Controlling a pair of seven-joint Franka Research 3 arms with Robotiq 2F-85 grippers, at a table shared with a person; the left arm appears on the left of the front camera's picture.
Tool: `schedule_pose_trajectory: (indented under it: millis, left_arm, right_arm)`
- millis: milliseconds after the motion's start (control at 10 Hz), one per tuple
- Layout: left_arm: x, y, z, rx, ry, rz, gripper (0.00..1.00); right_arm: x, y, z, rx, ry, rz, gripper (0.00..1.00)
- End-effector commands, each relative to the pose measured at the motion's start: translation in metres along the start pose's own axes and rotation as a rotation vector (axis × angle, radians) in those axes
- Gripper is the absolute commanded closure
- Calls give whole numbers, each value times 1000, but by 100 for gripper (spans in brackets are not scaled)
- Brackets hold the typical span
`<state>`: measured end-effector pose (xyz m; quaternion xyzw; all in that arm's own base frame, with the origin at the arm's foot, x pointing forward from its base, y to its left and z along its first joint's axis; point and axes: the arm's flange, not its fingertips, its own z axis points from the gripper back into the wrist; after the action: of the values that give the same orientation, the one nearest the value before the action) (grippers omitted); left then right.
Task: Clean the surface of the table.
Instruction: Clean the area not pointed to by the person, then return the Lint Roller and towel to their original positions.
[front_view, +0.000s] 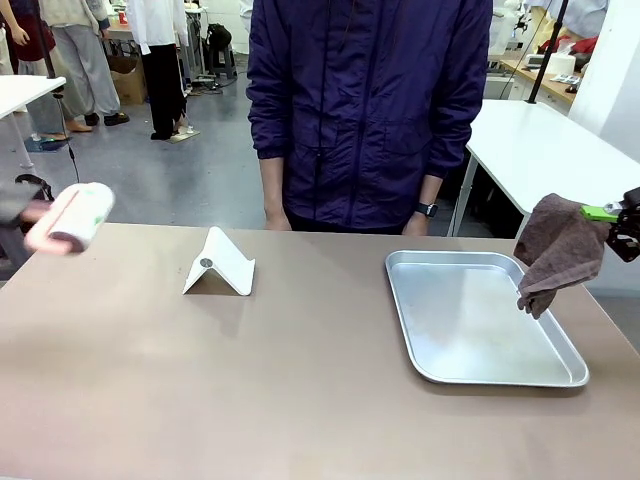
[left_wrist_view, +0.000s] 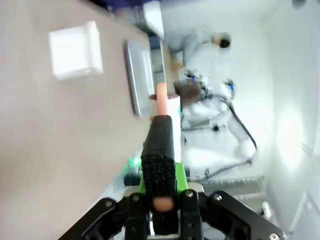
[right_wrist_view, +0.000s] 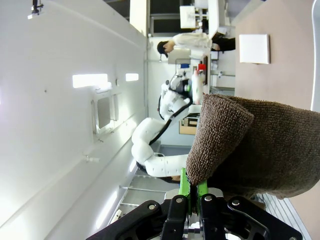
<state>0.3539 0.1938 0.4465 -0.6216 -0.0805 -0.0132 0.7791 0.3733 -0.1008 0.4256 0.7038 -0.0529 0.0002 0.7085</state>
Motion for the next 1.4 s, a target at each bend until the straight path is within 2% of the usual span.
schedule_pose_trajectory:
  millis: [0, 100, 200, 400, 500, 1300]
  left_arm:
    - [-49, 2, 16, 52, 72, -68, 78]
    - [-81, 1, 28, -5, 159, -98, 78]
    - [-93, 4, 38, -20, 114, -108, 78]
    - [-86, 16, 57, -106, -71, -40, 78]
    - [-101, 2, 41, -7, 93, -78, 78]
    - [-101, 2, 41, -7, 93, -78, 78]
  right_arm:
    - [-1, 2, 0, 1, 13, 15, 94]
    - [-1, 2, 0, 1, 13, 15, 94]
    - [-1, 2, 0, 1, 13, 15, 94]
    - [-1, 2, 0, 1, 13, 15, 94]
    - [-1, 2, 0, 1, 13, 15, 94]
    - [-1, 2, 0, 1, 13, 15, 94]
